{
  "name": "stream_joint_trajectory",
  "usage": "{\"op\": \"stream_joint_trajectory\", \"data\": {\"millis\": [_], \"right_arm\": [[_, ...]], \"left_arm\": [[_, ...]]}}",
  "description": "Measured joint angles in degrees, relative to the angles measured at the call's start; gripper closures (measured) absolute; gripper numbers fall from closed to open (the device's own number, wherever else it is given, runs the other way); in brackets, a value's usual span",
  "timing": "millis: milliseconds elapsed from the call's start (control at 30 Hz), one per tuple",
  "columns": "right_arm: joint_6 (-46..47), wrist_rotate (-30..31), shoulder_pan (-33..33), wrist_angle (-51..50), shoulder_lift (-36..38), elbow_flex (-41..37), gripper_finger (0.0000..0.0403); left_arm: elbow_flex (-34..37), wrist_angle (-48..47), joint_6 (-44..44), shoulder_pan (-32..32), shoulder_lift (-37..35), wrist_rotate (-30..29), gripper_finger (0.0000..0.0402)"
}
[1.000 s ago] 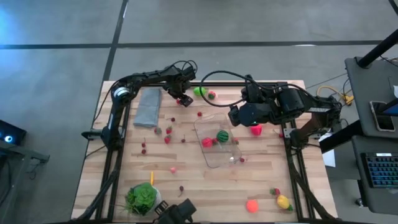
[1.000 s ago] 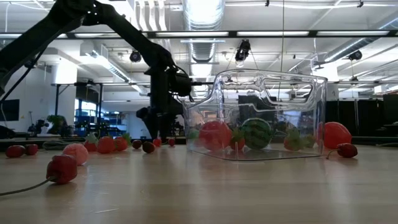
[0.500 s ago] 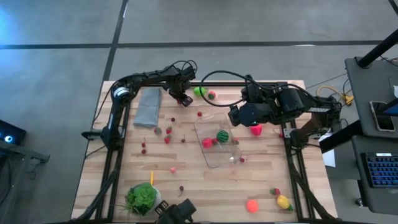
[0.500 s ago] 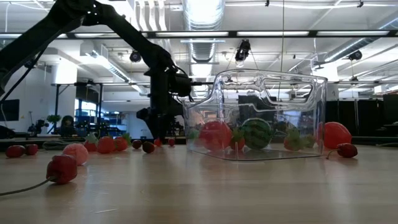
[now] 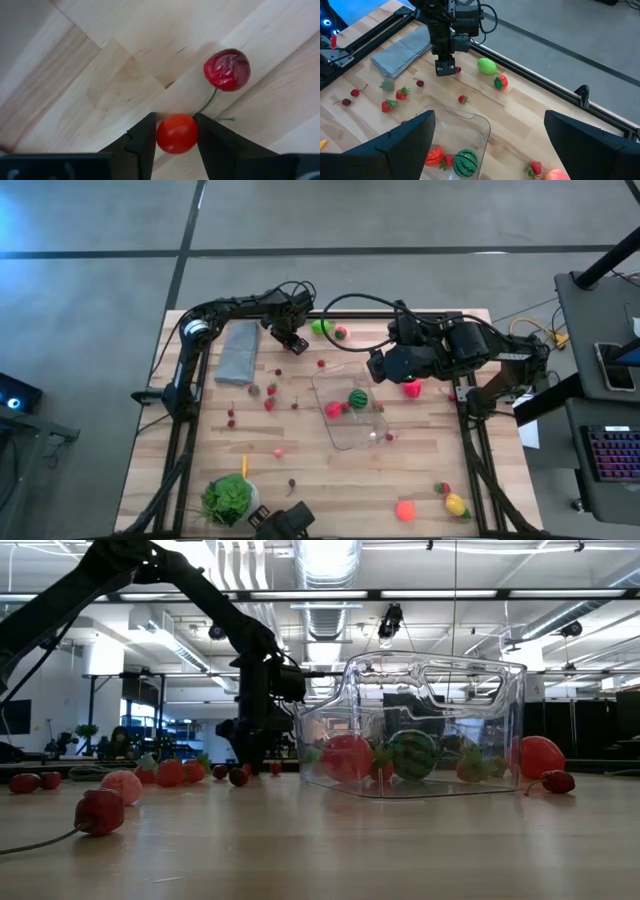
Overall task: Pick and placing Produce into tupperware
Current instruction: Put the red cherry into the transparent bin
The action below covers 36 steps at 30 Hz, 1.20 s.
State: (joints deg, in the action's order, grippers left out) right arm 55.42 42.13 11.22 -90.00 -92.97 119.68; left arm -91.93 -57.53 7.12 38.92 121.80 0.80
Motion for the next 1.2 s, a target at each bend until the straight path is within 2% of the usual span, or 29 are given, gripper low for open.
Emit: {"op": "stream_joint_trajectory", "data": {"millis": [233,400,567,700,933,1067,1200], "right_arm": [[0.0,0.0,0.0,0.0,0.0,0.0,0.0037],[-0.1,0.0,0.0,0.0,0.0,0.0,0.0037],[0.3,1.0,0.0,0.0,0.0,0.0,0.0037],[1.6,3.1,0.0,0.0,0.0,0.0,0.0037],[4.1,3.1,-1.3,0.0,0.0,0.0,0.0037],[7.8,3.1,-2.3,0.0,0.0,-0.1,0.0037],[11.4,2.6,-3.0,0.0,0.0,-0.3,0.0037]], "left_arm": [[-0.1,-0.5,-0.2,0.0,-0.2,0.0,0.031],[0.1,-1.5,-0.6,-0.3,-1.5,-0.3,0.0306],[0.1,-2.9,-1.5,-2.1,-6.2,0.0,0.0303],[0.1,-2.6,-3.5,-6.0,-12.3,0.6,0.0303],[0.1,4.7,-4.6,-16.3,-22.0,3.2,0.0302],[0.1,10.6,-4.6,-22.5,-23.7,8.0,0.0302],[0.1,13.9,-4.6,-28.1,-23.0,8.7,0.0302]]}}
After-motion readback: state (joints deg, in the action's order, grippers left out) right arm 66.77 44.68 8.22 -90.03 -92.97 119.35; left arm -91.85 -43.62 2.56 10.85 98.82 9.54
